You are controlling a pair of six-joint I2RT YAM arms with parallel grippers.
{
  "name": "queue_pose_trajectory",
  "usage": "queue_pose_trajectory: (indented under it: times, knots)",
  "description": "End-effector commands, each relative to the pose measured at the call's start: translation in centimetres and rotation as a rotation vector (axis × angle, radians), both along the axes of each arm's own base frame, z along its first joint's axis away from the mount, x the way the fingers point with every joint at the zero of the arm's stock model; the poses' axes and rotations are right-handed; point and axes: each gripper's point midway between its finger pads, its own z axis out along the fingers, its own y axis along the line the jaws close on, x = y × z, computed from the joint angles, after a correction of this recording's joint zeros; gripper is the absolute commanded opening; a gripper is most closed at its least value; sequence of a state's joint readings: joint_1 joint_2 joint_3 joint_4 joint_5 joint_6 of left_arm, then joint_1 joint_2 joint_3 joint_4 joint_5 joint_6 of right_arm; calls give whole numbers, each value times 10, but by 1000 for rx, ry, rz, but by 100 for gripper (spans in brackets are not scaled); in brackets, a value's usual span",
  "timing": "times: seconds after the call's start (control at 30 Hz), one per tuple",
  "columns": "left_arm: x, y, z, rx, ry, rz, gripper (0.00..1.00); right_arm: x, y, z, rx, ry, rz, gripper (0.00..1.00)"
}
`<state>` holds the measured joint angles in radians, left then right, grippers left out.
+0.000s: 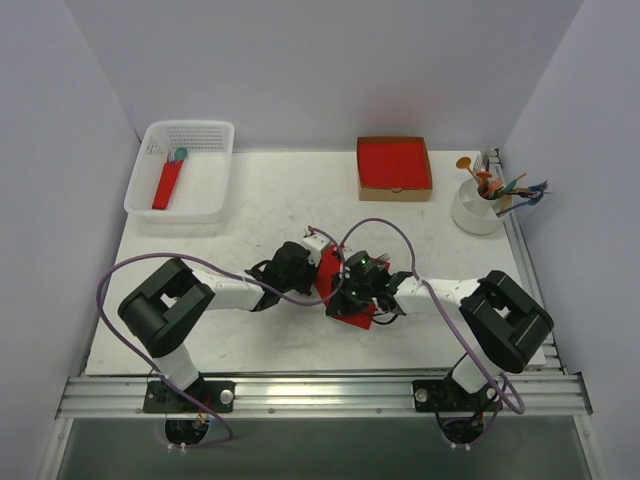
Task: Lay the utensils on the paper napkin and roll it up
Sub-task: Roll the napkin at the center of the board.
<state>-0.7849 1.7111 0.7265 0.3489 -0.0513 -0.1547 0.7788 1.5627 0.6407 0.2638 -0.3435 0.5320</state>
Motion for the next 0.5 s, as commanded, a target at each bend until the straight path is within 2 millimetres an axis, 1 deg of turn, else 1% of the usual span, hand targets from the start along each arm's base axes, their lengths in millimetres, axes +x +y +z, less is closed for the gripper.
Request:
queue_pose_trajectory:
  times: [0.0,0.03,0.2,0.3,0.4,0.43,0.47]
  knots:
    - [-1,-1,-7,20,28,6,2,-15,-8,-4,-53,15,0,0]
    - [-1,-1,-7,20,28,8,2,-19,-6,-5,-63,15,11,0]
    - [-1,0,-7,22,28,13,3,-24,-12,-11,-115,7,-4,0]
    - [-1,0,-7,20,27,11,2,-25,-14,-10,-114,9,-16,0]
    - [-2,-1,-5,18,26,7,2,-21,-11,6,-72,-24,-31,0]
    - [-1,-2,-4,16,22,6,2,-15,-7,20,-47,-53,-40,0]
    - [-1,-2,-4,16,22,6,2,-13,-8,23,-52,-55,-44,0]
